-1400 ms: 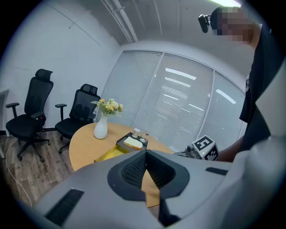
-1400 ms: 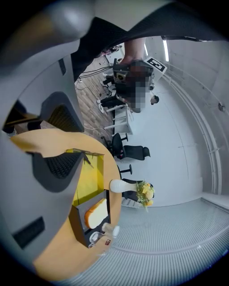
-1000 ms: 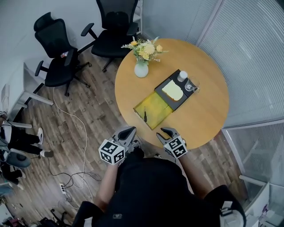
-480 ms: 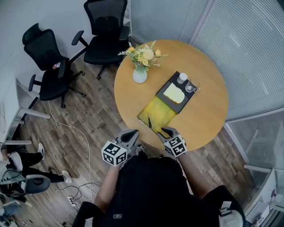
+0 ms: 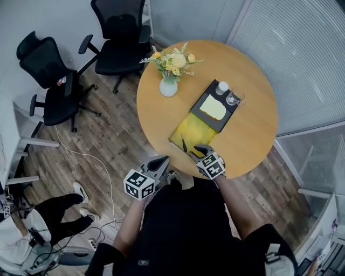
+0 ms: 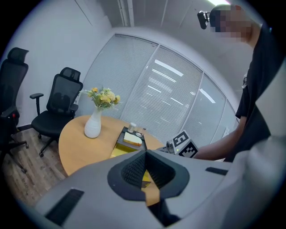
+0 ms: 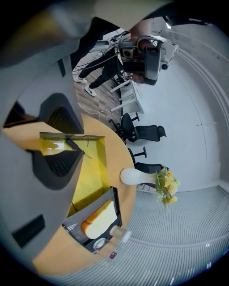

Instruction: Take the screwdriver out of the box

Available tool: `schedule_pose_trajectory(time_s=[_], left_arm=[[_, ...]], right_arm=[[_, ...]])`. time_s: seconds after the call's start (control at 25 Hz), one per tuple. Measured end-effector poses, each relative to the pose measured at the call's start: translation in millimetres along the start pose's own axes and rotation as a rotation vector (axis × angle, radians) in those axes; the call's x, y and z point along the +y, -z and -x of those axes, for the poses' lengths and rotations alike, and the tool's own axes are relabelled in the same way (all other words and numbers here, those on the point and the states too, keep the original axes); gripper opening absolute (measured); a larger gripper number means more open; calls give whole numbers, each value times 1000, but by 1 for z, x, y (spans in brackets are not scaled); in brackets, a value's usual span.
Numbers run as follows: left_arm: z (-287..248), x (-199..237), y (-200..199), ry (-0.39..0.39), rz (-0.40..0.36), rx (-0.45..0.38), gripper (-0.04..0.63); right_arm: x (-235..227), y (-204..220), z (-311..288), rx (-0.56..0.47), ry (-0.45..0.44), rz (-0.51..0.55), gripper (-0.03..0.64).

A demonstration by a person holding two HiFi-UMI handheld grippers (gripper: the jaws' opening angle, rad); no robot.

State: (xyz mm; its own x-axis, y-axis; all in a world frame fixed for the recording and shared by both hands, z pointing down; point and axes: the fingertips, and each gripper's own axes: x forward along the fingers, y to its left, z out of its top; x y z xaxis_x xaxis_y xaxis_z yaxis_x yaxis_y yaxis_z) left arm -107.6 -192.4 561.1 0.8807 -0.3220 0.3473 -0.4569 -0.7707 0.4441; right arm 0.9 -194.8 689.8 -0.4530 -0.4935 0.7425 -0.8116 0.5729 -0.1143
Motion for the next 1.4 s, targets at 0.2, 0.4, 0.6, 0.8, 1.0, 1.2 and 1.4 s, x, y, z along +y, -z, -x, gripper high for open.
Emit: schedule_pose_trajectory(time_s=[0.2, 0.4, 0.6, 0.8, 1.0, 1.2, 1.4], left_arm=[[-10, 4, -8, -18, -2, -11, 5], [-17, -3, -12, -22, 11, -12, 4], [-19, 4, -8, -38, 33, -6, 5], [-21, 12, -4, -45, 52, 1, 5], [-24, 16, -4, -50, 63, -1, 4], [-25, 17, -4, -45, 69, 1, 5], [-27, 19, -4, -40, 69, 5, 4]], right_arm=[[-3, 2, -18, 26, -47, 21, 106], [-5, 7, -38, 74, -75, 22, 106], [-7, 11, -62, 147, -96, 25, 106], [-9, 18, -75, 199, -104, -23, 106], [-13, 24, -84, 213, -119, -77, 104], [-14, 28, -89, 253, -129, -76, 106], [-13, 29, -97, 295, -151, -73, 101]])
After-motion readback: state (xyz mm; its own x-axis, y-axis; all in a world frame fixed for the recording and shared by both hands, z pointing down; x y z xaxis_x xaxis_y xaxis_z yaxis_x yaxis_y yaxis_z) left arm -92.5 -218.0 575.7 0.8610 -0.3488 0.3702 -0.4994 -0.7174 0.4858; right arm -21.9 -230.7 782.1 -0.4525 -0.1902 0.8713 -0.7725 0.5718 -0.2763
